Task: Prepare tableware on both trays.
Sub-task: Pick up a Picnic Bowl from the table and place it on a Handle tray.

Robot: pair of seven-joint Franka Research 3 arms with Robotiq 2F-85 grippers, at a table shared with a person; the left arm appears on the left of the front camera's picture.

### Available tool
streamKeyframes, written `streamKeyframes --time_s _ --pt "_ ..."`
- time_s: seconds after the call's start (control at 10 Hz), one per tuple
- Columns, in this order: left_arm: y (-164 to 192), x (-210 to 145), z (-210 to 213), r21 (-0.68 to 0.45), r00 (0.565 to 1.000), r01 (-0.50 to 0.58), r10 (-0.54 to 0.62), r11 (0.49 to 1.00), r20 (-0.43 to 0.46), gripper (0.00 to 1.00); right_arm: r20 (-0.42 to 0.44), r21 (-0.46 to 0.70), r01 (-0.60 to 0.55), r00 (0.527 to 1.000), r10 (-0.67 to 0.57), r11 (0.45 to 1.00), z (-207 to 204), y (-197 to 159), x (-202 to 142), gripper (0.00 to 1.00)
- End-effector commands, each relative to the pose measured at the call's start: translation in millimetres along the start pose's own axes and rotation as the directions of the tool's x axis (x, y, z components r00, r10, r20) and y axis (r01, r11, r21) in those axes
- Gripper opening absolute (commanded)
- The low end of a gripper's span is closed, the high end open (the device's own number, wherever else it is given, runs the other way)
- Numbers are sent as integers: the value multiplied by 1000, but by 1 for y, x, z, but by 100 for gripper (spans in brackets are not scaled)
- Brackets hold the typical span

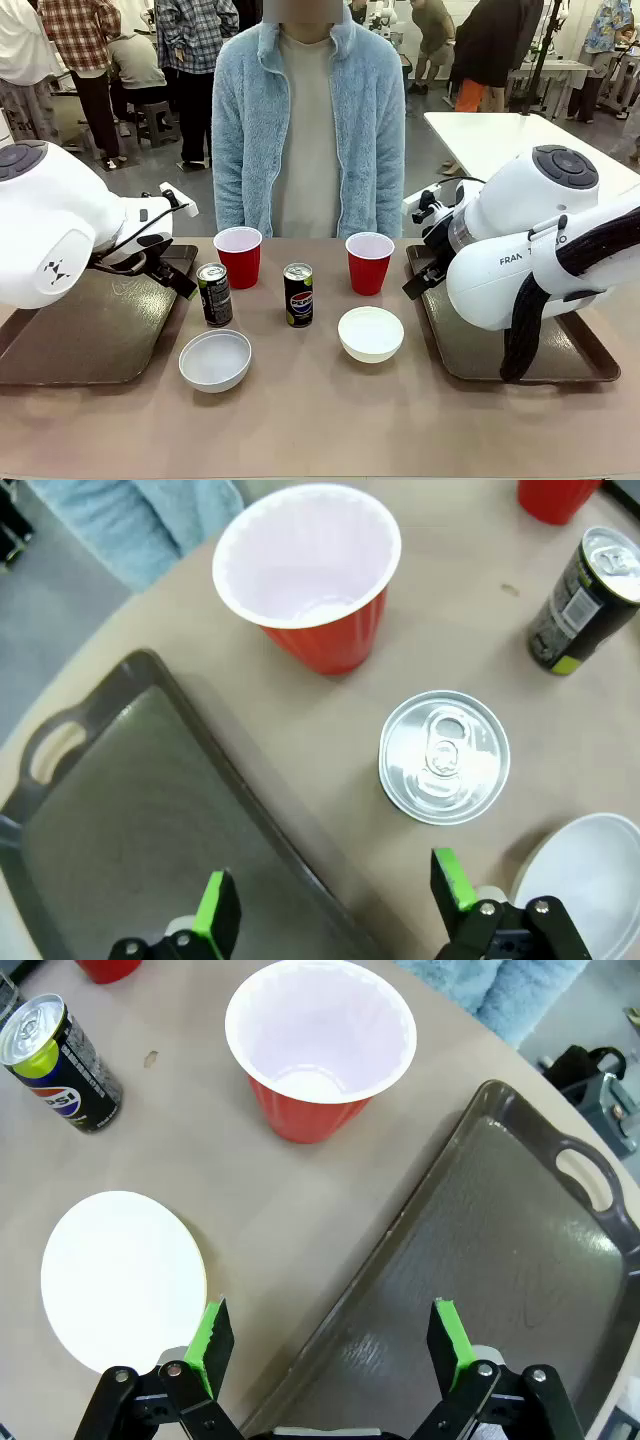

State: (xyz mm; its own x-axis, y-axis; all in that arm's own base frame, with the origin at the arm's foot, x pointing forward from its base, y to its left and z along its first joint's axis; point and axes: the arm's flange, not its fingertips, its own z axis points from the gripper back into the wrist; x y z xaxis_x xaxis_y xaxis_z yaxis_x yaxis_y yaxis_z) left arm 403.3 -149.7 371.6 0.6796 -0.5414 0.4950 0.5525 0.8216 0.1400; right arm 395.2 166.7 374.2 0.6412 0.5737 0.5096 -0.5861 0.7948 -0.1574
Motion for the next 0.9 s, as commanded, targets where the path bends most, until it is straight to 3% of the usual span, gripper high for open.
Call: streamKeyframes --time_s 0.0,0.8 --pt "0 0 0 0 1000 0 0 1000 0 100 0 0 0 1000 0 1000 0 0 0 100" --pt "0 0 0 0 1000 0 0 1000 0 100 0 0 0 1000 0 1000 0 0 0 100"
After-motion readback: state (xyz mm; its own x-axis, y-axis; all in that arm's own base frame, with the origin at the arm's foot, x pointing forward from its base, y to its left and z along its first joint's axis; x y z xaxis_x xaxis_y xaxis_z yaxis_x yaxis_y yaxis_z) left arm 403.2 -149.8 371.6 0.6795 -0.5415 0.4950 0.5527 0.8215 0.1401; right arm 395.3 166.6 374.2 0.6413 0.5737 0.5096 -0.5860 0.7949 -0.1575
